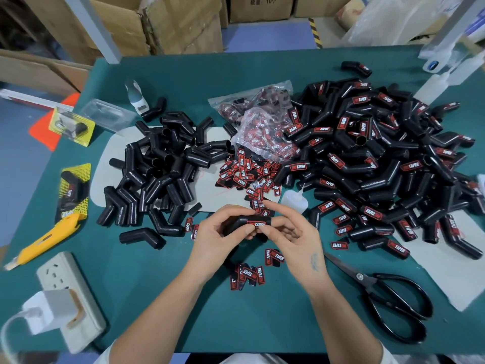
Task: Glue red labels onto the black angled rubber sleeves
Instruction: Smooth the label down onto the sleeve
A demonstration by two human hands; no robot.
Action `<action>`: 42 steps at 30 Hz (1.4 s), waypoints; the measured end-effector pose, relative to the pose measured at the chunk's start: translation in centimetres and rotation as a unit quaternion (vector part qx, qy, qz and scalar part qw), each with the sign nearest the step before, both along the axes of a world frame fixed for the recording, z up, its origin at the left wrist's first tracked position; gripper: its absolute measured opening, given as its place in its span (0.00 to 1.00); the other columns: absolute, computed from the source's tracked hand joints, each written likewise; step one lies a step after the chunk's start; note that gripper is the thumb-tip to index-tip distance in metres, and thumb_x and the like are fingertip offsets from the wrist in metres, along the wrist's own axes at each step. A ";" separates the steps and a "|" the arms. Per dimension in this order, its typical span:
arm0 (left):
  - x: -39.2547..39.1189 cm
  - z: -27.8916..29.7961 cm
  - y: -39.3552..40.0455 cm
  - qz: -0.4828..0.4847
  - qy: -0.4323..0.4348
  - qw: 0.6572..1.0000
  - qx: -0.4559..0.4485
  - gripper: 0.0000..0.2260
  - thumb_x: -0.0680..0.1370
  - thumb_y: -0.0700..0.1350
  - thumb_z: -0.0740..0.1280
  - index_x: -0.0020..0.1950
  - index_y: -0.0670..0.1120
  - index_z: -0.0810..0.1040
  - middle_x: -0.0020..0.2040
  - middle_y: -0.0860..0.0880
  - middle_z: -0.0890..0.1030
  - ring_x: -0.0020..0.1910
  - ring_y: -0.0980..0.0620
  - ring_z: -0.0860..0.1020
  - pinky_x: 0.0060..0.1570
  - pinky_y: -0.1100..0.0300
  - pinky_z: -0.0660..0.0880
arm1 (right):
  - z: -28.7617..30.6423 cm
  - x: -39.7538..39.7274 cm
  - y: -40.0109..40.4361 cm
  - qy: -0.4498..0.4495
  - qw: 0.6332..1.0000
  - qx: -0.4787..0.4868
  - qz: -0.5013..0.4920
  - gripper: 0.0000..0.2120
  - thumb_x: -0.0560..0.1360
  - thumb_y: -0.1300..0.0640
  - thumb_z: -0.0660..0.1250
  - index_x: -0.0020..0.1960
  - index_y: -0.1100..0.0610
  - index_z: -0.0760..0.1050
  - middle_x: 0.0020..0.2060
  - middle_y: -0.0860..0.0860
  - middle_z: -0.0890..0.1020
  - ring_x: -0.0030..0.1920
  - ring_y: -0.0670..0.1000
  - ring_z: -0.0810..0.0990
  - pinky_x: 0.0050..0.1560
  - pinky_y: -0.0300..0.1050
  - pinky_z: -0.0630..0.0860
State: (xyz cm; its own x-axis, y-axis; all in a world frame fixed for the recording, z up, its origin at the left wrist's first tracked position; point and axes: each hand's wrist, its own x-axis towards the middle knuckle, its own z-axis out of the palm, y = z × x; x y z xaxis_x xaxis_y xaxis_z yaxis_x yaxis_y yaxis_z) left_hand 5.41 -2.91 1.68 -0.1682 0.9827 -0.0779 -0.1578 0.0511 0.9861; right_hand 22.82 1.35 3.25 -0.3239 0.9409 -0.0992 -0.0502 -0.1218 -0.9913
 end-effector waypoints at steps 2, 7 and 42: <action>0.1 0.0 0.0 0.015 0.025 0.999 0.013 0.12 0.76 0.38 0.75 0.56 0.51 0.86 0.54 0.46 0.84 0.49 0.48 0.85 0.53 0.59 0.81 | -0.1 0.0 -0.1 0.000 1.000 0.004 -0.002 0.24 0.77 0.65 0.75 0.61 0.37 0.83 0.39 0.49 0.85 0.42 0.46 0.82 0.51 0.34 0.76; -0.2 -0.2 0.1 0.024 0.141 0.985 0.096 0.11 0.76 0.44 0.75 0.57 0.55 0.86 0.56 0.54 0.85 0.59 0.49 0.83 0.62 0.60 0.76 | 0.0 -0.2 -0.3 0.020 1.000 -0.002 0.002 0.22 0.74 0.60 0.77 0.61 0.38 0.83 0.47 0.51 0.88 0.51 0.50 0.86 0.56 0.39 0.79; -0.2 -0.8 0.3 0.007 0.120 0.983 0.142 0.09 0.76 0.39 0.76 0.55 0.48 0.85 0.56 0.52 0.85 0.58 0.46 0.83 0.62 0.56 0.78 | -0.4 0.0 -0.5 0.024 1.000 0.006 -0.017 0.12 0.71 0.56 0.79 0.48 0.39 0.85 0.46 0.43 0.88 0.48 0.40 0.83 0.51 0.32 0.77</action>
